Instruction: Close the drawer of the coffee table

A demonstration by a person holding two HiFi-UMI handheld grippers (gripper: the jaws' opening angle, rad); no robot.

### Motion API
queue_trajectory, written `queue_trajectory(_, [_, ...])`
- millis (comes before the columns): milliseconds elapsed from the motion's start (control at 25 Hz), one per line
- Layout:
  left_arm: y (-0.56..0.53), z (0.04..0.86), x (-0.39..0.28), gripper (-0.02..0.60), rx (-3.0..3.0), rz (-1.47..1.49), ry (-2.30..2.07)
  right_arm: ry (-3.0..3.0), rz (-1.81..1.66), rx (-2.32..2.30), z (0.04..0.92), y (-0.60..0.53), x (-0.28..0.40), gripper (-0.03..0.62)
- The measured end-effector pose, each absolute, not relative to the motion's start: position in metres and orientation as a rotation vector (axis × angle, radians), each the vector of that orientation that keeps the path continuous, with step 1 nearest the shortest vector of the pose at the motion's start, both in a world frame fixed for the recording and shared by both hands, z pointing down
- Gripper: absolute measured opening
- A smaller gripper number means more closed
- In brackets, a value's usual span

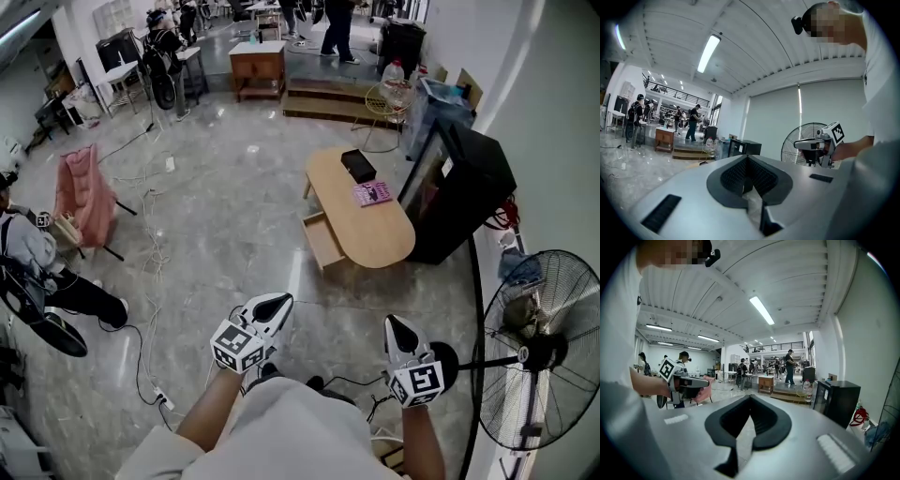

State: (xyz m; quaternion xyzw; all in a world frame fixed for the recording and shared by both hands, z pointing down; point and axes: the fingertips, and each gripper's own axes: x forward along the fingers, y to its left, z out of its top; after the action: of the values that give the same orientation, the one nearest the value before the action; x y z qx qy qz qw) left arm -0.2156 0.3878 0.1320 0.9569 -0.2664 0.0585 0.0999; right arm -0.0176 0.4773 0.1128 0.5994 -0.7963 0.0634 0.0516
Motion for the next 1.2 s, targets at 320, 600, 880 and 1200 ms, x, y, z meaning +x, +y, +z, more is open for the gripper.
queue_trajectory(320, [0.403, 0.142, -0.197, 0.006, 2.804, 0.198, -0.822, -2.476, 0.212, 1.766, 0.124, 0.482, -0.005, 0.009])
queue_trajectory(600, [0.391, 0.149, -0.194, 0.006, 2.785, 0.218, -0.844, -2.498, 0.228, 1.733, 0.131, 0.468, -0.001, 0.009])
queue_trajectory(880, [0.347, 0.153, -0.181, 0.006, 2.778, 0.196, -0.829, -2.464, 0.245, 1.757, 0.138, 0.431, 0.013, 0.011])
queue_trajectory(1200, [0.264, 0.156, -0.157, 0.006, 2.787, 0.186, -0.753, -2.364, 0.287, 1.818, 0.143, 0.358, 0.034, 0.009])
